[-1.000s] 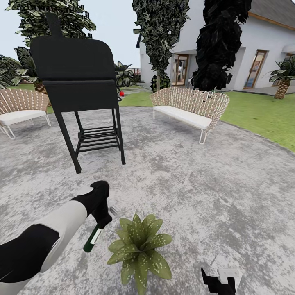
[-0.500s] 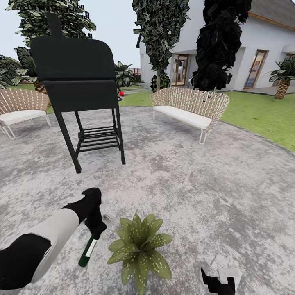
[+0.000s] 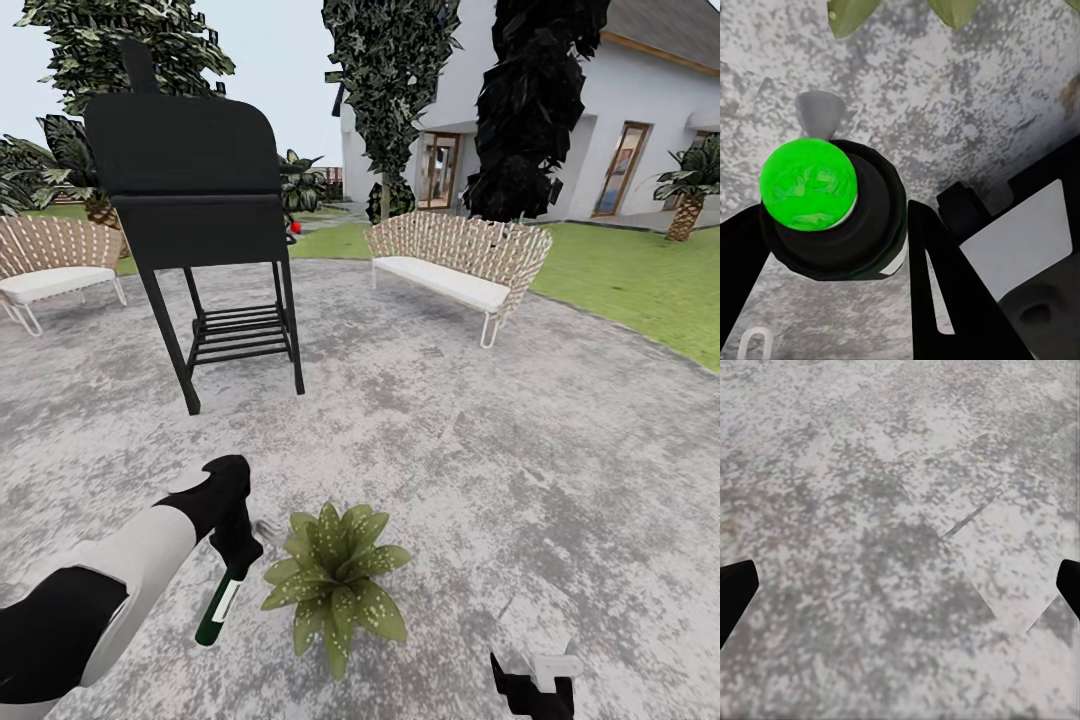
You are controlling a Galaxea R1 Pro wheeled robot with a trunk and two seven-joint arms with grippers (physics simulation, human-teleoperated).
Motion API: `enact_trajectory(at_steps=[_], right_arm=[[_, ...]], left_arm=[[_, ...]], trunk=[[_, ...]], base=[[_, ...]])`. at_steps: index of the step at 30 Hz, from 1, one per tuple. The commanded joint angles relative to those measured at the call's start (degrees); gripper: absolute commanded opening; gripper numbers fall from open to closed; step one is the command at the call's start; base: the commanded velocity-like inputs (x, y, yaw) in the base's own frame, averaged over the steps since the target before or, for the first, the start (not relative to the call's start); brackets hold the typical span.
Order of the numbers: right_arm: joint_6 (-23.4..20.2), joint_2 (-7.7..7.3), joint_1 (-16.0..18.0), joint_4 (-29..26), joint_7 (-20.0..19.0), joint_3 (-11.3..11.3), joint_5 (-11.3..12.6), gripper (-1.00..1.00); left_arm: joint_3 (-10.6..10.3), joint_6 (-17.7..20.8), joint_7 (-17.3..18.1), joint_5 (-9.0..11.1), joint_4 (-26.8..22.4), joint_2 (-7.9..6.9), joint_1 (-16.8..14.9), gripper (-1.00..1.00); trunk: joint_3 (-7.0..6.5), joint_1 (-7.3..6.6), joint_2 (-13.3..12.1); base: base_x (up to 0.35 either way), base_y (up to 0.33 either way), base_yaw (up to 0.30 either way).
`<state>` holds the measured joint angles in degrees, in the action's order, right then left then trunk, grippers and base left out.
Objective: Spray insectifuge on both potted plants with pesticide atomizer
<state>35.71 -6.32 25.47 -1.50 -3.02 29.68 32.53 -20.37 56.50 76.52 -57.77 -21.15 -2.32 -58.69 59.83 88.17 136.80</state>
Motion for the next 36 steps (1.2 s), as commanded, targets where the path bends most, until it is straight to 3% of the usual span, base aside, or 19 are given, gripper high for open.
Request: enact_trajectory(at_steps=[1,6,10,19,27,34,36], right_arm=[[0.15,-0.01,0.02,0.01,-0.32,0.29,0.60,1.00],[0.15,0.02,0.05,0.04,-0.32,0.29,0.60,1.00],[0.15,0.07,0.04,0.02,-0.32,0.29,0.58,1.00],[0.15,0.07,0.03,0.04,-0.32,0.29,0.60,1.00],[0.15,0.08,0.02,0.04,-0.32,0.29,0.60,1.00],[0.15,0.15,0.02,0.01,-0.32,0.29,0.60,1.00],[0.15,0.16,0.02,0.01,-0.32,0.29,0.60,1.00]], left_arm=[[-0.09,0.54,0.56,-0.50,-0.12,-0.02,-0.04,-1.00],[-0.31,0.54,0.15,-0.82,0.06,-0.88,0.23,-1.00],[-0.24,0.54,-0.02,-0.84,0.17,-2.89,0.58,-1.00],[-0.16,0.62,0.04,-0.85,-0.11,-2.70,-0.66,-1.00],[-0.50,0.55,-0.16,-0.93,0.18,-3.16,-0.86,-1.00],[-0.16,0.59,-0.23,-0.91,0.14,-4.75,-0.85,-1.00],[-0.03,0.74,-0.37,-0.83,-0.27,-4.36,-1.06,-1.00]], trunk=[[0.05,-0.01,0.02],[0.05,-0.01,0.02],[0.05,-0.01,0.02],[0.05,-0.01,0.02],[0.05,-0.01,0.02],[0.05,-0.01,0.02],[0.05,-0.01,0.02]], base=[[-0.004,-0.002,0.000],[-0.001,0.000,0.000],[0.000,0.000,0.000],[0.000,0.000,0.000],[0.000,0.000,0.000],[0.000,0.000,0.000],[0.000,0.000,0.000]])
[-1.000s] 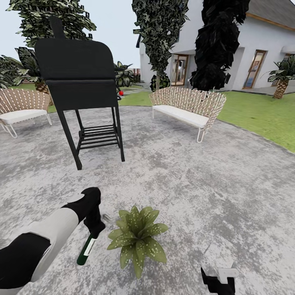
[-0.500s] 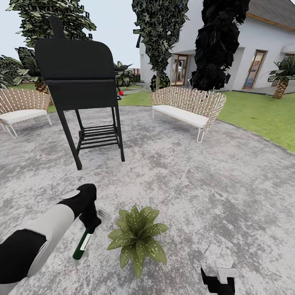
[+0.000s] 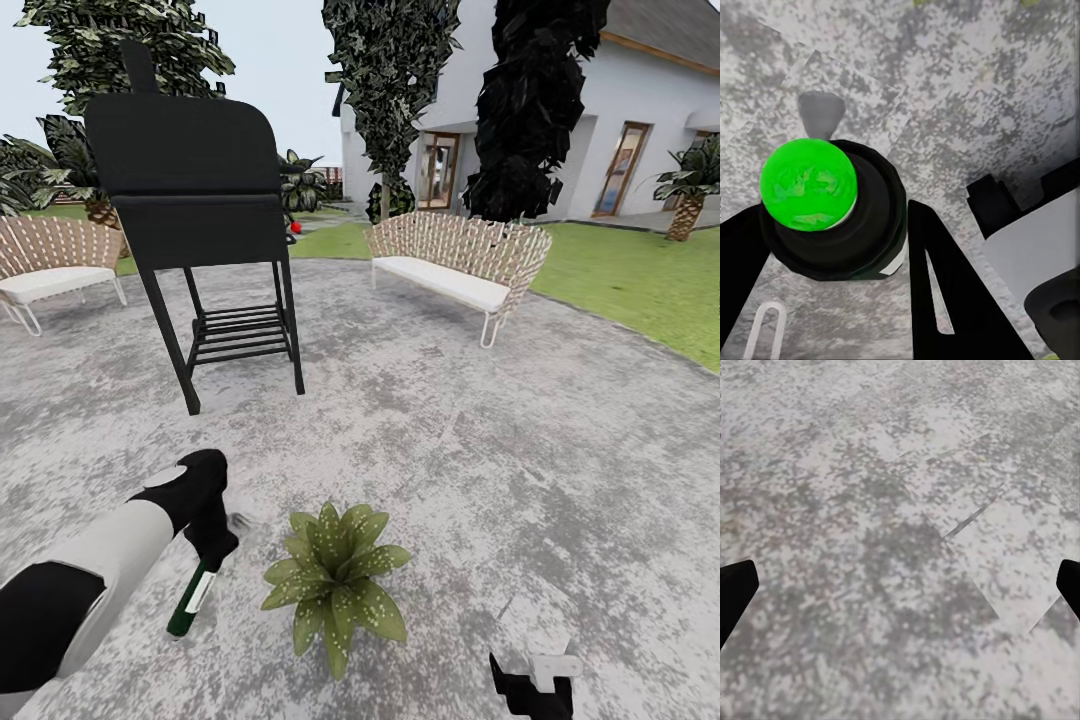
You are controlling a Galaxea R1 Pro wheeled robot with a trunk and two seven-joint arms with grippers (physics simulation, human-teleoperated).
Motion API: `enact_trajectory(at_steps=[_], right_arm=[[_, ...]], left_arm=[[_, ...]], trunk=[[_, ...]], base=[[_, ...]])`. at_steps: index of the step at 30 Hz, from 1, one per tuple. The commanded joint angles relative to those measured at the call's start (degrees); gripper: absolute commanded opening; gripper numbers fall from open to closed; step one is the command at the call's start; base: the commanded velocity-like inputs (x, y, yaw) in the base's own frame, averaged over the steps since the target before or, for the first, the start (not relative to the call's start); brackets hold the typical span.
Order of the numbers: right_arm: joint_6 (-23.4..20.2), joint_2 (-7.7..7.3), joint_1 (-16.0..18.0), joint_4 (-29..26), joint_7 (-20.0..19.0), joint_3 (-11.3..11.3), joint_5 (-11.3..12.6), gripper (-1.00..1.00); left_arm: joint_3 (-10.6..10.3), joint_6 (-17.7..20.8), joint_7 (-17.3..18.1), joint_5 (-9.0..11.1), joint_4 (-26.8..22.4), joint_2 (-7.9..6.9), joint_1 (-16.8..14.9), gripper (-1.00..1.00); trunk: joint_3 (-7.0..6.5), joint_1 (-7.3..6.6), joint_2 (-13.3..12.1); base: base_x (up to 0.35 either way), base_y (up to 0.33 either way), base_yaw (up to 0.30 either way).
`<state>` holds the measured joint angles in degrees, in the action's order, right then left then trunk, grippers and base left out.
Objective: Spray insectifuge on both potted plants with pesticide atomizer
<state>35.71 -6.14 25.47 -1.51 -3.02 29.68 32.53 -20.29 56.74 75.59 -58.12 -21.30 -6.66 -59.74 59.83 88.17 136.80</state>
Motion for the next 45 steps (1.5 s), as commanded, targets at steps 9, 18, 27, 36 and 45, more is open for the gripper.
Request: enact_trajectory(at_steps=[9,18,27,36,45], right_arm=[[0.15,-0.09,0.02,0.01,-0.32,0.29,0.60,1.00],[0.15,-0.10,0.03,0.01,-0.32,0.29,0.60,1.00],[0.15,-0.01,0.03,0.01,-0.37,0.29,0.60,1.00],[0.15,0.06,0.02,0.01,-0.35,0.29,0.52,1.00],[0.15,0.18,0.02,0.01,-0.49,0.33,0.31,1.00]], left_arm=[[0.02,0.63,0.52,-0.50,-3.13,-0.22,-0.08,-1.00],[3.01,0.61,0.52,0.09,-4.67,-0.57,-0.02,-1.00],[21.98,-6.25,-0.16,0.34,-18.11,-5.21,7.23,-1.00],[46.24,-23.83,-6.19,0.53,-20.56,-4.61,10.54,-1.00],[53.58,-32.84,-11.61,6.46,-19.92,-2.02,17.47,-1.00]], trunk=[[0.05,-0.01,0.02],[0.05,-0.01,0.02],[0.05,-0.01,0.02],[0.05,-0.01,0.02],[0.05,-0.01,0.02]], base=[[-0.275,0.160,-0.131],[-0.329,0.020,-0.194],[-0.256,0.000,-0.003],[-0.010,0.000,0.000],[0.000,0.000,0.000]])
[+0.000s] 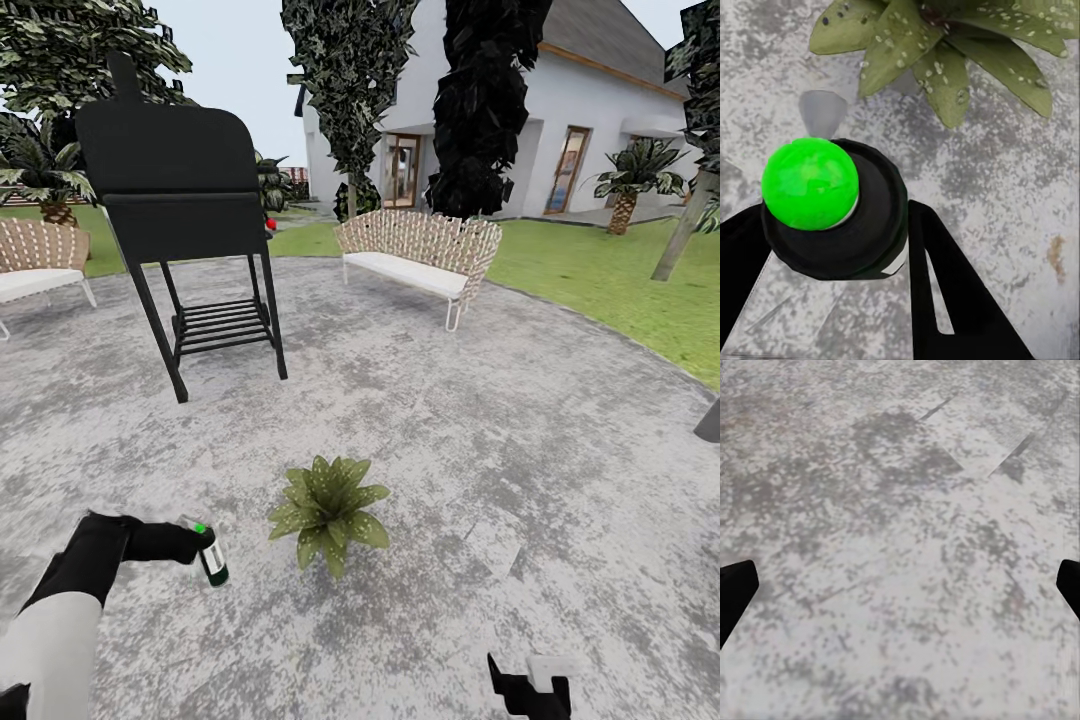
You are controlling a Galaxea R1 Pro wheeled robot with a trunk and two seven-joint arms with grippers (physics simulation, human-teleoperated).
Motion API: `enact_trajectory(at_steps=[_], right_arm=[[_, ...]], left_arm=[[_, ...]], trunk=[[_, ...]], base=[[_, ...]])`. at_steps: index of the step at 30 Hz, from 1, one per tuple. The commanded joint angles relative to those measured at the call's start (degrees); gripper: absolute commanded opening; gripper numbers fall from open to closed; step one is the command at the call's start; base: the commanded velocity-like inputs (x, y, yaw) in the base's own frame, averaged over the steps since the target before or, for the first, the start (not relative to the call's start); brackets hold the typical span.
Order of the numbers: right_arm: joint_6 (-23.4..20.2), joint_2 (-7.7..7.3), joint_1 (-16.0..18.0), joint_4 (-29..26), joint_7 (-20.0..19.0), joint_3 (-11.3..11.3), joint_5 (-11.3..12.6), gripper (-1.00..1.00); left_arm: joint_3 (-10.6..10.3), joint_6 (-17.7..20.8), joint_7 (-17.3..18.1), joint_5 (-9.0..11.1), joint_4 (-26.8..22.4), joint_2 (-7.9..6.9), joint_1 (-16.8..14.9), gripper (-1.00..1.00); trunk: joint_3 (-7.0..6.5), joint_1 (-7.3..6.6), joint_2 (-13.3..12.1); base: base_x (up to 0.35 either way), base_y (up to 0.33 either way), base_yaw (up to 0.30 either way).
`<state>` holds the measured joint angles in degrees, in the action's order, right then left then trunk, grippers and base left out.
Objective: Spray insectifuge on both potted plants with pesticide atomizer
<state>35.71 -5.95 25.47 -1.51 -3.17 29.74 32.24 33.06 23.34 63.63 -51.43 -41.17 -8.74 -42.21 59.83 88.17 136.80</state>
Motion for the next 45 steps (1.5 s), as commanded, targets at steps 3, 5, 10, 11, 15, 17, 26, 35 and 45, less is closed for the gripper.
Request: enact_trajectory(at_steps=[3,5,10,11,15,17,26,35,45], right_arm=[[0.10,0.11,0.02,-0.12,-0.57,0.44,0.35,1.00],[0.12,0.07,0.06,-0.27,-0.76,0.80,0.30,1.00],[0.03,-1.17,0.03,-5.82,-1.53,3.99,-2.53,1.00],[-0.16,-1.30,0.09,-7.86,-2.73,6.02,-5.83,1.00],[-14.10,-0.82,0.43,-24.07,-8.92,9.19,-18.91,1.00],[-30.40,-0.07,0.48,-39.06,-13.58,9.48,-20.48,1.00],[-44.40,5.20,5.22,-48.49,-18.70,9.58,-27.98,1.00],[-44.50,5.90,5.56,-48.33,-20.55,9.29,-31.88,1.00],[-44.59,5.95,5.71,-48.56,-20.64,9.28,-31.98,1.00]], left_arm=[[0.20,0.46,-2.15,-0.18,1.18,0.96,0.08,-1.00],[0.18,0.12,-2.75,-0.22,1.52,1.95,0.11,-1.00],[-0.03,-9.20,-7.23,-0.93,2.46,4.90,1.57,-1.00],[-0.19,-9.80,-9.04,-0.90,2.52,5.06,2.27,-1.00],[-4.23,-10.38,-11.09,-1.06,2.68,5.07,3.84,-1.00],[-8.01,-10.34,-11.15,-1.24,2.74,5.05,4.58,-1.00],[-10.28,-10.02,-11.10,-1.55,2.70,4.90,4.65,-1.00],[-22.05,-9.37,-10.94,-5.48,2.67,4.83,4.31,-1.00],[-22.16,-10.17,-4.97,-9.21,2.67,4.66,4.23,-1.00]], trunk=[[0.05,-0.01,0.02],[0.05,-0.01,0.02],[0.05,-0.01,0.02],[0.05,-0.01,0.02],[0.05,-0.01,0.02],[0.05,-0.01,0.02],[0.05,-0.01,0.02],[0.05,-0.01,0.02],[0.05,-0.01,0.02]], base=[[0.000,0.000,0.000],[0.000,0.000,0.000],[0.000,0.000,0.000],[0.000,0.000,0.000],[0.000,0.000,0.000],[0.000,0.000,0.000],[0.000,0.000,0.000],[0.000,0.000,0.000],[0.000,0.000,0.000]])
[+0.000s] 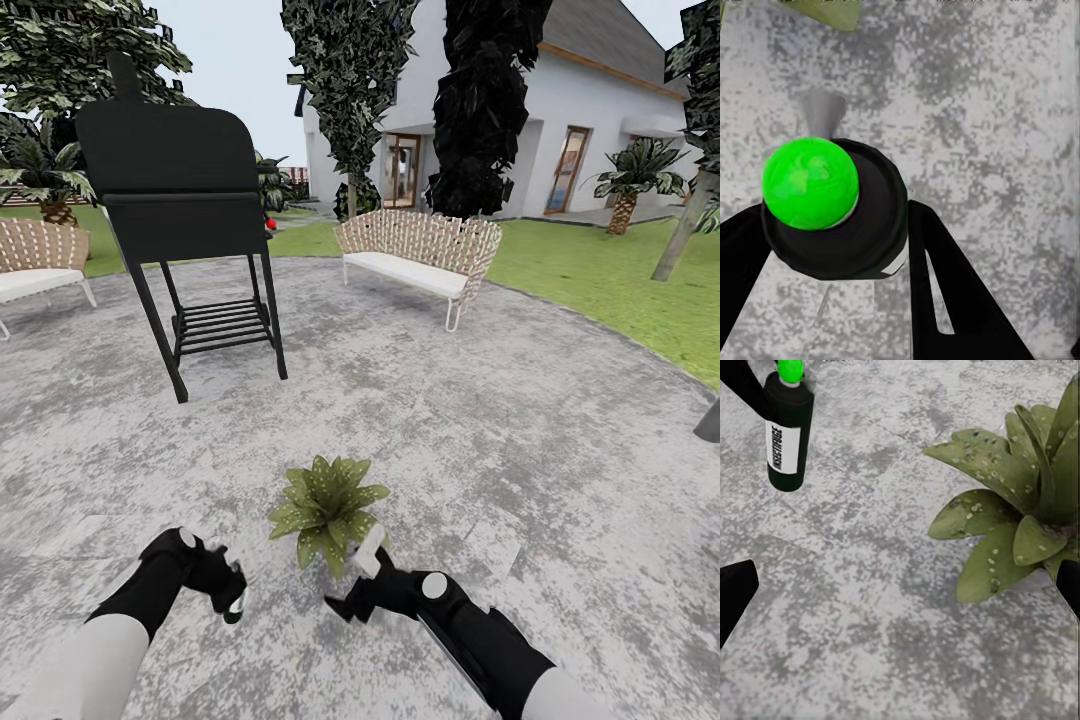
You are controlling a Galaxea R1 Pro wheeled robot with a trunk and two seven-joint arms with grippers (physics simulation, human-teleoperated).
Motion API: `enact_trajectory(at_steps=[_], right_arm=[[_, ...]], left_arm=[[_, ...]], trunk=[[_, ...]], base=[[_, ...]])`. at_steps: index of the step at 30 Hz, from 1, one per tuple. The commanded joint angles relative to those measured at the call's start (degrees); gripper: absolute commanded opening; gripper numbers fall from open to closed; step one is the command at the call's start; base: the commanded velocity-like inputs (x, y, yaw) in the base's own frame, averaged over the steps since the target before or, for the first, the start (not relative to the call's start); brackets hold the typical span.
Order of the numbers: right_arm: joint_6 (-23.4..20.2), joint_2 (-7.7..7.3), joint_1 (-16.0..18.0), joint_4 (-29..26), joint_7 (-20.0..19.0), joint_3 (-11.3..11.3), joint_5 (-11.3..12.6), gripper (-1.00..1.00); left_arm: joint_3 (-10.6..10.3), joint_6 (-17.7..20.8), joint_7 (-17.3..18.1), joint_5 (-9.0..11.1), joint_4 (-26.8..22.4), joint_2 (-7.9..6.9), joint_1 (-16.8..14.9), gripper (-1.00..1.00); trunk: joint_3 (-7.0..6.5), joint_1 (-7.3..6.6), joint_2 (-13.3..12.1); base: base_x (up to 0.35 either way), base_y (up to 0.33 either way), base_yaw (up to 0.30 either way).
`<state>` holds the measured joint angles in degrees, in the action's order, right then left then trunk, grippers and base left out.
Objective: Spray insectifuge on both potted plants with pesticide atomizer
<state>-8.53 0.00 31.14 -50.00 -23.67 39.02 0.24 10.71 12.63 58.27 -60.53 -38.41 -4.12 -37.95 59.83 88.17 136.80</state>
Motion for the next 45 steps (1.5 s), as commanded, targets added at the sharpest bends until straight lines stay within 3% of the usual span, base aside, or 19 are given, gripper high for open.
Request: enact_trajectory(at_steps=[1,2,5,7,17,23,27,29,32,34,45], right_arm=[[-0.35,-0.01,0.31,-0.09,-0.18,0.00,0.03,1.00],[-0.35,0.00,0.56,-0.10,-0.60,0.00,0.03,-1.00],[-0.35,-0.05,0.87,-0.08,-4.22,0.00,-0.04,-1.00],[-0.35,-0.08,0.92,-0.09,-5.32,0.00,-0.05,-1.00],[-0.38,-0.09,1.11,-0.10,-5.89,0.00,-0.06,-1.00],[-0.39,-0.08,1.11,-0.19,-5.87,0.00,-0.06,-1.00],[-0.38,-0.05,1.11,-0.19,-5.88,0.00,-0.06,-1.00],[-0.38,-0.02,1.11,-0.19,-5.87,0.00,-0.06,-1.00],[-0.38,-0.05,1.11,-0.19,-5.88,0.00,-0.06,-1.00],[-0.37,-0.02,1.11,-0.19,-5.87,0.00,-0.06,-1.00],[-0.37,0.00,1.11,-0.19,-5.86,0.00,-0.06,-1.00]], left_arm=[[-0.02,0.48,1.20,-0.11,-0.09,0.06,-0.02,-1.00],[-0.74,0.43,2.20,-0.11,-0.09,0.07,-0.02,-1.00],[-3.55,0.31,3.84,0.05,-0.12,0.11,-0.02,-1.00],[-4.25,0.30,4.20,0.29,-0.10,0.31,-0.02,-1.00],[-4.30,0.21,5.91,0.48,-0.18,2.20,0.05,-1.00],[-4.30,-2.27,6.54,0.13,-0.27,5.37,-0.17,-1.00],[-4.36,-2.05,6.51,-0.06,-0.20,6.17,-0.28,-1.00],[-5.36,-1.99,6.51,-0.23,-0.13,6.69,-0.28,-1.00],[-8.92,-1.78,6.15,-0.23,-0.15,7.03,-0.28,-1.00],[-9.77,-1.72,6.10,-0.15,-0.17,7.20,-0.28,-1.00],[-10.12,-1.76,6.49,0.40,-0.43,8.45,-0.27,-1.00]], trunk=[[0.05,-0.01,0.02],[0.05,-0.01,0.02],[0.05,-0.01,0.02],[0.05,-0.01,0.02],[0.05,-0.01,0.02],[0.05,-0.01,0.02],[0.05,-0.01,0.02],[0.05,-0.01,0.02],[0.05,-0.01,0.02],[0.05,-0.01,0.02],[0.05,-0.01,0.02]], base=[[0.000,0.000,0.000],[0.000,0.000,0.000],[0.000,0.000,0.000],[0.000,0.000,0.000],[0.000,0.000,0.000],[0.000,0.000,0.000],[0.000,0.000,0.000],[0.000,0.000,0.000],[0.000,0.000,0.000],[0.000,0.000,0.000],[0.000,0.000,0.000]])
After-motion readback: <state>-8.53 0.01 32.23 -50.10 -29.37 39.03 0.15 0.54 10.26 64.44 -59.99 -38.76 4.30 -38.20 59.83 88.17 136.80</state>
